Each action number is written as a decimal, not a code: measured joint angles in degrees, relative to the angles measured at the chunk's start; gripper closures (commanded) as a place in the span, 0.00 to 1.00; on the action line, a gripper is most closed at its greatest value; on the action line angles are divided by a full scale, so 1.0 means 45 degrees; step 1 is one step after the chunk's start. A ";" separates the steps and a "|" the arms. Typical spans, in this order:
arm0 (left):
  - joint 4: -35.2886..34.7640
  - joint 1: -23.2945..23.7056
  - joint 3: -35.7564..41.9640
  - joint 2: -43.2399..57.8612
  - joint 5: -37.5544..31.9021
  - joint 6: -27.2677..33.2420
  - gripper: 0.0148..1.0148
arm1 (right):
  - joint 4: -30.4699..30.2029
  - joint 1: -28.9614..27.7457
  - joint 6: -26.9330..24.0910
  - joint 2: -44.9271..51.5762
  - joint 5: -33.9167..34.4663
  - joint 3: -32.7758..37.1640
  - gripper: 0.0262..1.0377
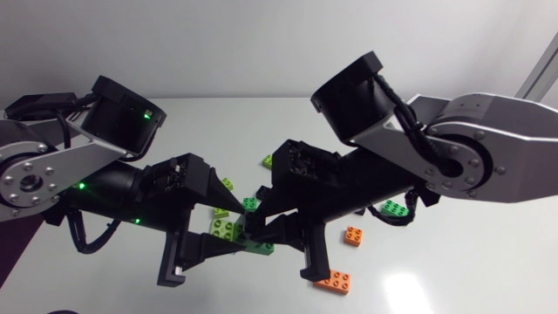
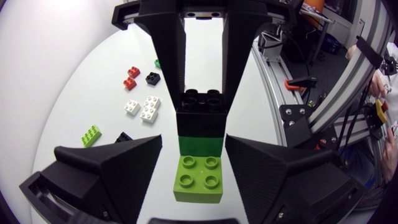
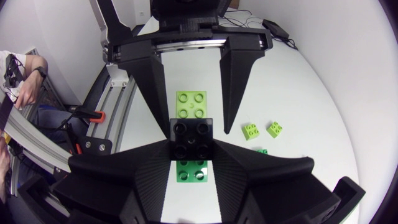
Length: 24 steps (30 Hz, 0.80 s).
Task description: Separate the duplo bricks
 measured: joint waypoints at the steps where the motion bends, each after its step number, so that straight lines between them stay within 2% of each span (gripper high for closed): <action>1: 0.0015 0.0000 0.0000 0.0000 0.0034 -0.0058 0.69 | 0.0000 0.0000 0.0005 -0.0019 0.0000 0.0000 0.75; 24: 0.0214 -0.0291 -0.0311 -0.0141 0.0359 -0.0165 0.70 | -0.0583 -0.0019 0.0126 -0.0423 -0.0063 0.0000 0.75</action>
